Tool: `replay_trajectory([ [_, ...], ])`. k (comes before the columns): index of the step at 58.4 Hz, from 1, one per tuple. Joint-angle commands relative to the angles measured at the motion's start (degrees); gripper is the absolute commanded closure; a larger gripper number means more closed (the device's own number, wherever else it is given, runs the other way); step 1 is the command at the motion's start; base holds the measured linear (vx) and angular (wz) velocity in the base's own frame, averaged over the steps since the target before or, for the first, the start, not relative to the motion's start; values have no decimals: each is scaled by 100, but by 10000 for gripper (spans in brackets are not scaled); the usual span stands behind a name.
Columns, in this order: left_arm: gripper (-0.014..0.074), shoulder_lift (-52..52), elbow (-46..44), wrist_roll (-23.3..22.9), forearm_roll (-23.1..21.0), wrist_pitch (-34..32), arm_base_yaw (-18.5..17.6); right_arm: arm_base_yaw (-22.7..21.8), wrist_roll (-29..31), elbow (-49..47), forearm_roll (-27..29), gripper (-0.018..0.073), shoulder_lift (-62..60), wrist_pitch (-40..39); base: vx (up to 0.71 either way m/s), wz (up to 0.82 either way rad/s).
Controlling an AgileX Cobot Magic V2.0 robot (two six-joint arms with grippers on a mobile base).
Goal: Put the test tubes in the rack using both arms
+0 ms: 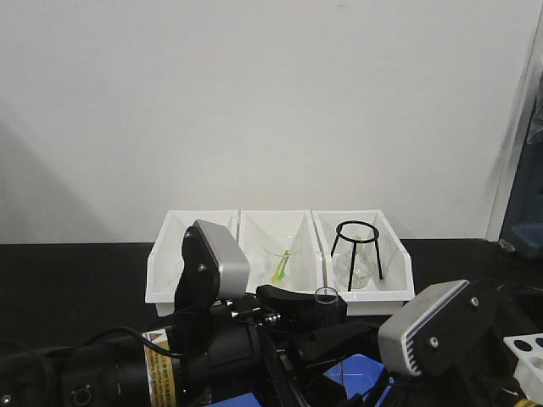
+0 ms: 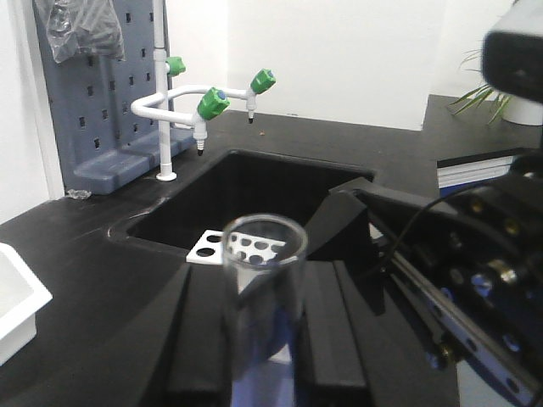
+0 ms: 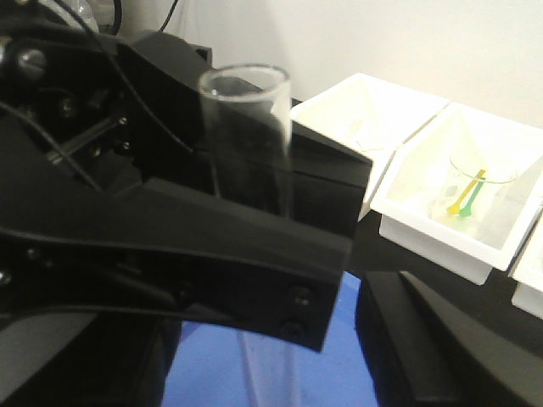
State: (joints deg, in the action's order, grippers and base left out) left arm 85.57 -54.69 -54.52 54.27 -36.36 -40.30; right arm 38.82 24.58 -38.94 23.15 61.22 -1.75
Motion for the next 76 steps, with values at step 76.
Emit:
replay_trajectory([
  [76, 617, -199, -198, -596, -230, -1430, -25, -5, 16, -200, -12, 316, -90, -526, 0, 0],
])
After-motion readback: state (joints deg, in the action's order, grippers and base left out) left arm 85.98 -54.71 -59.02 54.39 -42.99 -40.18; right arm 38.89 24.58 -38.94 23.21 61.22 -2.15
